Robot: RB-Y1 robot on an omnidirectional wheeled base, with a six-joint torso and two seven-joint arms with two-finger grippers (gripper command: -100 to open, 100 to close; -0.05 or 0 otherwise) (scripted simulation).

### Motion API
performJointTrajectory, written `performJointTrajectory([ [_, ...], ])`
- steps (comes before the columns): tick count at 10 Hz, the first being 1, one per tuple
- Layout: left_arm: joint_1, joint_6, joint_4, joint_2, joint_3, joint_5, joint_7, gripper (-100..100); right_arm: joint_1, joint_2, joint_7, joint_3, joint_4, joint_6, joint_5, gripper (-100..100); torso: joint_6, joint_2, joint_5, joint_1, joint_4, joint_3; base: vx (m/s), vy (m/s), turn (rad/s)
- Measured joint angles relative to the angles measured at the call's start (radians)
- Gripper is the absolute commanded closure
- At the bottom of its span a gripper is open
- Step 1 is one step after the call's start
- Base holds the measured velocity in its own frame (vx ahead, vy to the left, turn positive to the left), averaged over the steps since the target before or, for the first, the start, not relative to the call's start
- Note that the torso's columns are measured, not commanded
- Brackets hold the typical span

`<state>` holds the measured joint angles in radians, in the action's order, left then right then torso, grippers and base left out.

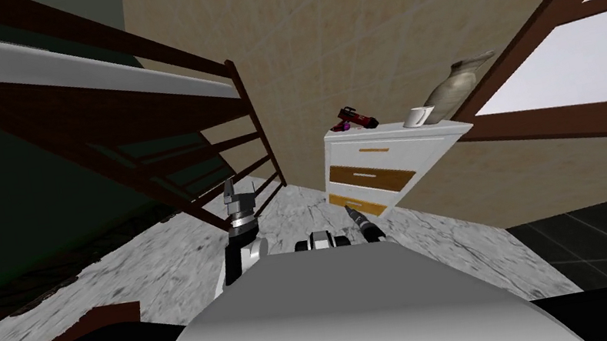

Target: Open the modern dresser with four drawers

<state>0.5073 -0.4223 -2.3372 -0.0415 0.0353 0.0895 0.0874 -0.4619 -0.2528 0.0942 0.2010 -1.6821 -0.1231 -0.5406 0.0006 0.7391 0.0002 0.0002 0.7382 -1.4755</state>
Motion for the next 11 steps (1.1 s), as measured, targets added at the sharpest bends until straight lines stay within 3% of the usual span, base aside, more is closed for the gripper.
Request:
performJointTrajectory([
  [4,0.000,0.000,0.000,0.000,0.000,0.000,0.000,0,0.010,-0.031,0.007,0.030,0.070,-0.133,-0.080,-100,0.000,-0.002,0.000,0.000,0.000,-0.001,0.043,-0.010,0.225],
  [6,0.000,0.000,0.000,0.000,0.000,0.000,0.000,0,0.033,-0.032,0.012,0.031,0.146,-0.184,-0.132,-100,0.000,-0.001,0.000,0.000,0.000,-0.001,0.043,-0.009,0.210],
  [8,0.000,0.000,0.000,0.000,0.000,0.000,0.000,0,0.031,-0.034,0.019,0.042,0.197,-0.243,-0.188,-100,0.000,0.000,0.000,-0.001,0.000,0.000,0.028,-0.011,0.047],
  [9,0.000,0.000,0.000,0.000,0.000,0.000,0.000,0,0.027,-0.040,0.022,0.048,0.192,-0.269,-0.192,-100,0.000,0.000,0.000,0.000,0.000,0.000,0.027,-0.004,0.263],
  [11,0.000,0.000,0.000,0.000,0.000,0.000,0.000,0,0.028,-0.050,0.029,0.059,0.229,-0.329,-0.231,-100,0.000,-0.001,0.000,0.000,0.000,-0.001,0.024,-0.010,0.084],
])
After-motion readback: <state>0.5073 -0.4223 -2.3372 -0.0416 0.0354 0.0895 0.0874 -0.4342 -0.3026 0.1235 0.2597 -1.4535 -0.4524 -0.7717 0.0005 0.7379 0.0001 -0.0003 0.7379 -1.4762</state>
